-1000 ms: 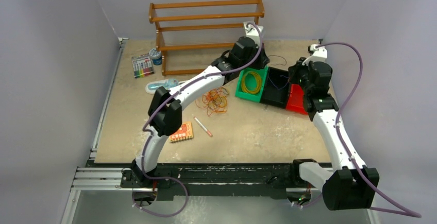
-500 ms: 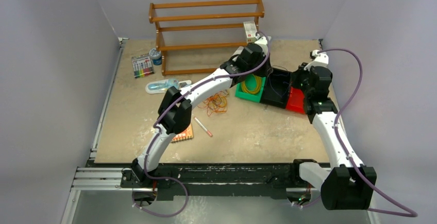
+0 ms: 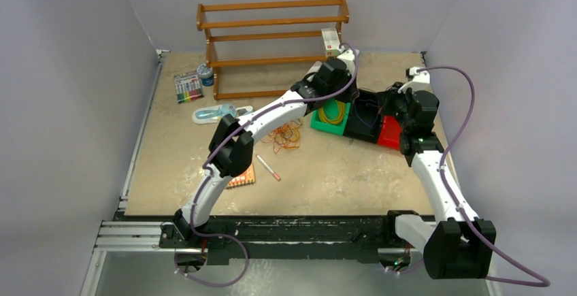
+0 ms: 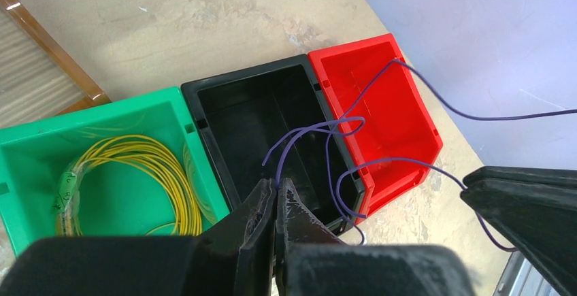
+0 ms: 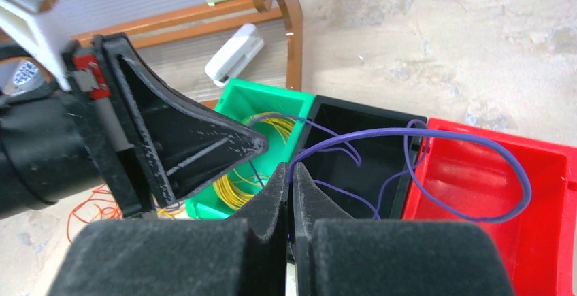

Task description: Untangle the cables

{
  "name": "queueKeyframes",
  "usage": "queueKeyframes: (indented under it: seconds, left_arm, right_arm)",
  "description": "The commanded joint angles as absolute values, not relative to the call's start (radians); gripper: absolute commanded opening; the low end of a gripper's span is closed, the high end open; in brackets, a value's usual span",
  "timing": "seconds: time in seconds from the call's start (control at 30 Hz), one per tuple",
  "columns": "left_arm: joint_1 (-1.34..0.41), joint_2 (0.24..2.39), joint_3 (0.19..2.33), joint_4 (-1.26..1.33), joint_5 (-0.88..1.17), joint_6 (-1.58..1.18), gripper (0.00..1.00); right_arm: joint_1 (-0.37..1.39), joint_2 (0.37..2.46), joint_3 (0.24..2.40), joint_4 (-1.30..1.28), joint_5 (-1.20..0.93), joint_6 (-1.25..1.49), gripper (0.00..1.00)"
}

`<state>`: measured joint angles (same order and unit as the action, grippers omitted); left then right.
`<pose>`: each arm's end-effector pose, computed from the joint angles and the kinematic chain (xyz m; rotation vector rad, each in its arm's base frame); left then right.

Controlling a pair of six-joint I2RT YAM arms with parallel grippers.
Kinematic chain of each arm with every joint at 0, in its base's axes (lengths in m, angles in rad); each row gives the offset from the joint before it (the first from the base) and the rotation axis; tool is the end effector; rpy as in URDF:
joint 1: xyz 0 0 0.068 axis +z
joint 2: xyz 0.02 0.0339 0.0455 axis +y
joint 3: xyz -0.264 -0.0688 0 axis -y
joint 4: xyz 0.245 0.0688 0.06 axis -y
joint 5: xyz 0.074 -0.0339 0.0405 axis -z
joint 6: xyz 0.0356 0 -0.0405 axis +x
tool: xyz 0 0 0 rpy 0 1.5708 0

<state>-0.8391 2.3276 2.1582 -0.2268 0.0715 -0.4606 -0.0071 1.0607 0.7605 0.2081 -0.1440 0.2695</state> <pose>0.3682 -0.4138 0.2810 0.4404 2.0359 -0.8980 0.2517 0.0033 0.3187 0.1213 1.6673 0.3183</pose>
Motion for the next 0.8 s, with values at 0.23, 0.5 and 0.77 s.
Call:
queueKeyframes:
  seconds: [0.23,0.5,0.77]
  left_arm:
    - [-0.838,2.311,2.147,-0.207,-0.022,-0.421,0.0]
    - [-0.838,2.298,2.133,-0.221,-0.096,-0.41,0.0]
    - [-0.837,2.314,2.157,-0.227,-0.08,-0.408,0.0]
  right_arm:
    - [-0.011,1.212,0.769,0.414,-0.33,0.307,0.0]
    - [-0.011,1.366,0.823,0.381,-0.266,0.325,0.0]
    - [-0.011,1.448,0.823,0.392,-0.165,0.33,0.0]
